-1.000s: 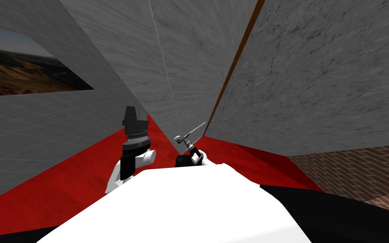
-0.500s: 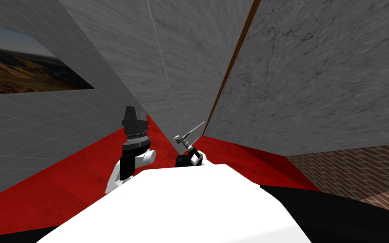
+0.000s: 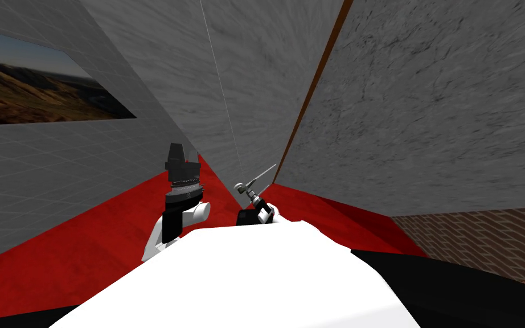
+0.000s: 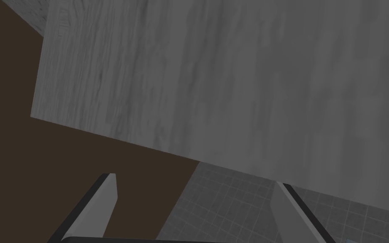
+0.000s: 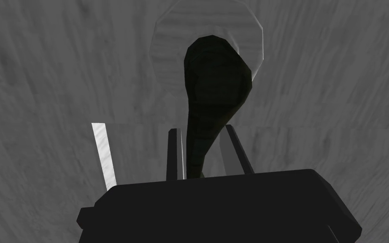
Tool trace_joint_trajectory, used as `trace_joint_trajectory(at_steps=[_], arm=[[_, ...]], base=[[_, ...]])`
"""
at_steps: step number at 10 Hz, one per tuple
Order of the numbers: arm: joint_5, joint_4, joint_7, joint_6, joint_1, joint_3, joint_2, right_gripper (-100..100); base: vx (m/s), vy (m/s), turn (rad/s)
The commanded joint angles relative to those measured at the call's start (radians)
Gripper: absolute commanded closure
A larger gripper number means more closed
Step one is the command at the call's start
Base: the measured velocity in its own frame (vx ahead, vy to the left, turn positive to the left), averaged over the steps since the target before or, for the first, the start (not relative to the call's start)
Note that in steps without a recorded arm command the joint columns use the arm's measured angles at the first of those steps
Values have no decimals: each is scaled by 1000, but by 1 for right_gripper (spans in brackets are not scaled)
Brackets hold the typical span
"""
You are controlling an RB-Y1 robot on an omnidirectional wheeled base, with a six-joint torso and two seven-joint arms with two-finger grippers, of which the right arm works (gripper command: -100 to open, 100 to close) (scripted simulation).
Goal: Push the door open
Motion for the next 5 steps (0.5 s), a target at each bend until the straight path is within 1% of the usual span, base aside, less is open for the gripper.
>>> trace_joint_trajectory(at_steps=[1,2,3,5], arm=[[1,-16,5,0,14,28,-4,100],[-1,-21,5,-1,15,39,-9,100],[-1,-21,5,-1,15,39,-9,100],[-1,-21,5,-1,15,39,-9,100]], base=[[-47,-84,68],[-25,-80,87],[-23,-48,46],[-18,9,-46]])
